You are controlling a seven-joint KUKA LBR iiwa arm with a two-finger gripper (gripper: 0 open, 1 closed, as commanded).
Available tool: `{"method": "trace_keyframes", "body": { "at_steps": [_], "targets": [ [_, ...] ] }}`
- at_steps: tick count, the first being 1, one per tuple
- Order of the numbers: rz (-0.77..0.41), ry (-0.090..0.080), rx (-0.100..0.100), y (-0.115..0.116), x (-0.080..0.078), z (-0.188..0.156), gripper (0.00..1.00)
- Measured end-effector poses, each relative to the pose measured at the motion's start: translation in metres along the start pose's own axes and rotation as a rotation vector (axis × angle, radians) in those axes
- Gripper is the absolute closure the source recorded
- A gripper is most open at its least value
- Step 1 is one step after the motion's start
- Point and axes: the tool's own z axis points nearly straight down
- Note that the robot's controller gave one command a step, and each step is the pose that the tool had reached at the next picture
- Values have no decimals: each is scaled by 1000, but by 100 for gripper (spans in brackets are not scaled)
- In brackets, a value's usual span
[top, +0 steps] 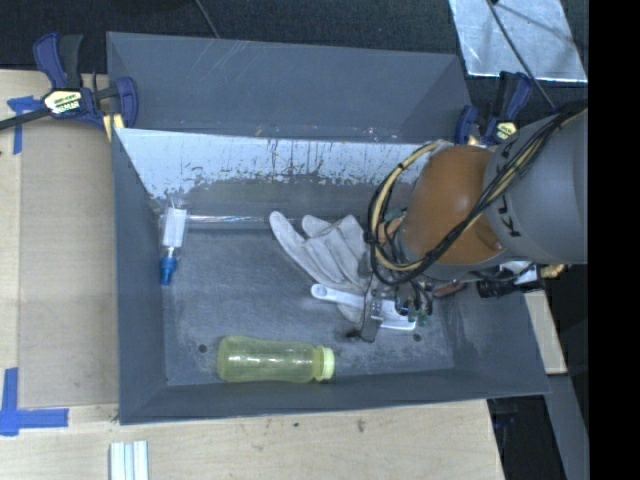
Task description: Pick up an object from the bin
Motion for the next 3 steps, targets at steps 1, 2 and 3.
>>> {"method": "trace_keyframes", "body": {
  "at_steps": [1, 2, 3],
  "targets": [
    [-52, -6, 2, 6, 18, -3, 100],
    [-52, -6, 2, 6, 18, -3, 100],
    [-52, -1, 3, 6, 20, -8, 100]
  ]
}}
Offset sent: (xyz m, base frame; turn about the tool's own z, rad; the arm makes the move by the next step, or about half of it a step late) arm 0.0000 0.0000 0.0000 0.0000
